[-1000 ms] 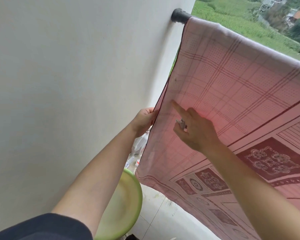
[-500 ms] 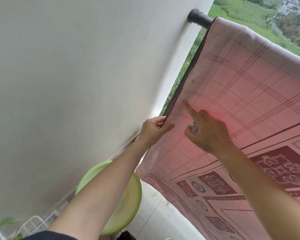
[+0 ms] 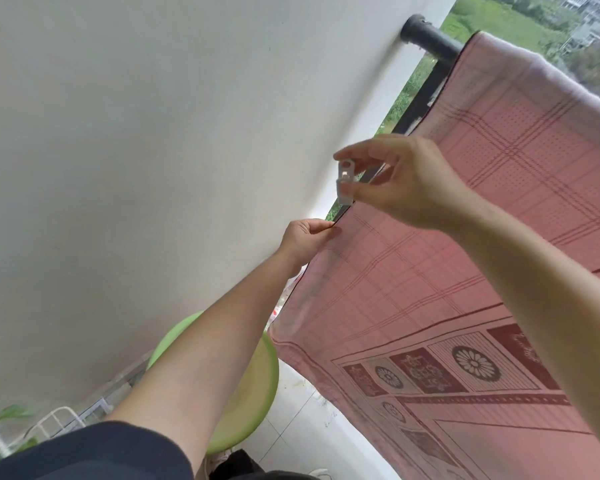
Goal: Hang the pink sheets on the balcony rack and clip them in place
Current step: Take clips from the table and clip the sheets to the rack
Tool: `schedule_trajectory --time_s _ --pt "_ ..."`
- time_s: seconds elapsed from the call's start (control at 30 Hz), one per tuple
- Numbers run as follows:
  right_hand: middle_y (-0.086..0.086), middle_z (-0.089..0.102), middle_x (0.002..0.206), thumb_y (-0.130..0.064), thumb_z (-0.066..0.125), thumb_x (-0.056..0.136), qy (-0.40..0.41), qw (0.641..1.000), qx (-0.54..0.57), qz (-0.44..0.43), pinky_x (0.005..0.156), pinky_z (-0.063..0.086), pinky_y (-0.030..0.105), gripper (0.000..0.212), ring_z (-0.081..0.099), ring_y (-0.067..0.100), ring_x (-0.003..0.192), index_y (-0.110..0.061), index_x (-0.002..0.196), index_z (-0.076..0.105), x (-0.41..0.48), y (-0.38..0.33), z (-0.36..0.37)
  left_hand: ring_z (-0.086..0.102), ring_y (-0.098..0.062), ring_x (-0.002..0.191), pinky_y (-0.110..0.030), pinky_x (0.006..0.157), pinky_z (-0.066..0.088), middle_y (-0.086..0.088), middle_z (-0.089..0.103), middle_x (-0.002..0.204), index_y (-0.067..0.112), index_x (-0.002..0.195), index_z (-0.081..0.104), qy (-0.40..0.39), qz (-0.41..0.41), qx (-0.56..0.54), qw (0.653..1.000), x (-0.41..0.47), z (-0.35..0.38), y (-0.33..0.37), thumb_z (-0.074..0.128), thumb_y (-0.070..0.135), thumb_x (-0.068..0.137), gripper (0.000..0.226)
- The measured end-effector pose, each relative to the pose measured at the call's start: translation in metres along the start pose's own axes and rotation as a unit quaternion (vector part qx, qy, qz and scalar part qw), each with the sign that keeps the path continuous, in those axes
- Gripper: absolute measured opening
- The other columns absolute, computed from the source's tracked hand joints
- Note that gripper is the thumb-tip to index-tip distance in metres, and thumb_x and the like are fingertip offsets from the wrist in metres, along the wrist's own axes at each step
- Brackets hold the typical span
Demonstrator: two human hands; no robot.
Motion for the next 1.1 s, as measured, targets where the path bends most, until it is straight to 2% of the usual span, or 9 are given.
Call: schedule_trajectory --time_s 0.17,0.33,0.43,0.6,0.67,0.8,0.9,1.0,1.1 --pt "-0.018 0.072 0.080 -0.025 0.082 0.079 -0.089 0.992 -0.084 0.037 0.083 0.053 0.012 0.027 0.065 -0.016 0.076 -0.024 0.105 0.078 0.052 0.009 0.014 0.067 -0.017 0.082 -0.039 0.094 0.054 -0.015 0.074 0.096 0.004 0.092 0.076 0.016 -0.016 0.038 0.999 0.005 -0.001 0.004 0.084 0.012 0.074 0.021" --pt "-0.010 0.074 0.086 -0.016 0.080 0.081 -0.167 0.974 -0.142 0.065 0.084 0.057 0.021 0.020 0.069 0.000 0.080 -0.021 0.100 0.079 0.067 0.025 0.039 0.066 -0.018 0.077 -0.045 0.092 0.055 -0.016 0.075 0.091 0.011 0.082 0.077 0.022 -0.005 0.046 0.999 0.001 -0.004 0.005 0.086 0.014 0.071 0.014" --pt "-0.013 0.068 0.081 -0.015 0.079 0.081 -0.196 0.963 -0.173 0.072 0.085 0.059 0.032 0.018 0.070 0.007 0.087 -0.022 0.097 0.080 0.073 0.035 0.050 0.065 -0.019 0.077 -0.048 0.091 0.055 -0.018 0.074 0.090 0.016 0.078 0.077 0.022 0.004 0.052 0.998 0.000 -0.005 0.009 0.086 0.015 0.071 0.011" --pt "-0.018 0.063 0.079 -0.015 0.079 0.082 -0.213 0.954 -0.191 0.089 0.083 0.060 0.037 0.017 0.071 0.013 0.087 -0.022 0.097 0.079 0.078 0.044 0.060 0.068 -0.021 0.080 -0.048 0.092 0.055 -0.015 0.075 0.089 0.016 0.081 0.078 0.015 0.009 0.060 0.998 -0.003 -0.012 0.011 0.086 0.019 0.071 0.013" --pt "-0.013 0.065 0.084 -0.020 0.079 0.082 -0.231 0.946 -0.202 0.104 0.088 0.058 0.038 0.021 0.070 0.016 0.092 -0.021 0.103 0.077 0.076 0.048 0.064 0.068 -0.021 0.080 -0.047 0.092 0.055 -0.015 0.075 0.089 0.017 0.080 0.078 0.014 0.013 0.064 0.998 -0.005 -0.013 0.013 0.086 0.019 0.071 0.013" --pt "0.001 0.066 0.122 -0.031 0.071 0.089 -0.248 0.933 -0.235 0.114 0.098 0.051 0.039 0.045 0.063 0.019 0.110 -0.022 0.132 0.060 0.076 0.049 0.070 0.068 -0.016 0.079 -0.041 0.092 0.056 -0.012 0.076 0.089 0.015 0.085 0.078 0.009 0.018 0.066 0.998 -0.009 -0.017 0.016 0.084 0.017 0.074 0.013" --pt "0.005 0.056 0.138 -0.034 0.062 0.095 -0.200 0.949 -0.231 0.080 0.103 0.045 0.040 0.054 0.054 0.022 0.124 -0.021 0.145 0.046 0.076 0.035 0.066 0.069 -0.014 0.081 -0.032 0.089 0.056 -0.010 0.076 0.090 0.010 0.091 0.077 0.006 0.011 0.062 0.998 -0.011 -0.021 0.017 0.082 0.015 0.076 0.017" --pt "0.004 0.057 0.135 -0.025 0.049 0.101 -0.033 0.977 -0.209 -0.030 0.093 0.050 0.040 0.040 0.058 0.022 0.117 -0.018 0.141 0.051 0.063 0.006 0.050 0.067 -0.008 0.076 -0.020 0.079 0.054 -0.005 0.074 0.084 0.008 0.091 0.075 0.012 0.019 0.078 0.997 -0.014 -0.030 0.018 0.077 0.013 0.083 0.010" --pt "0.004 0.064 0.122 -0.017 0.049 0.100 0.128 0.954 -0.224 -0.150 0.077 0.053 0.035 0.031 0.061 0.023 0.105 -0.013 0.128 0.062 0.023 -0.007 0.047 0.064 -0.008 0.080 -0.025 0.076 0.049 0.004 0.071 0.086 0.016 0.095 0.073 0.088 0.032 0.258 0.962 -0.018 -0.060 0.013 0.063 0.025 0.093 0.013"
Point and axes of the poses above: each hand's wrist, its own x-axis towards the middle knuckle, its own z-axis out of the palm, y = z × x, the point moved 8 cm from there along x, towards the middle knuckle
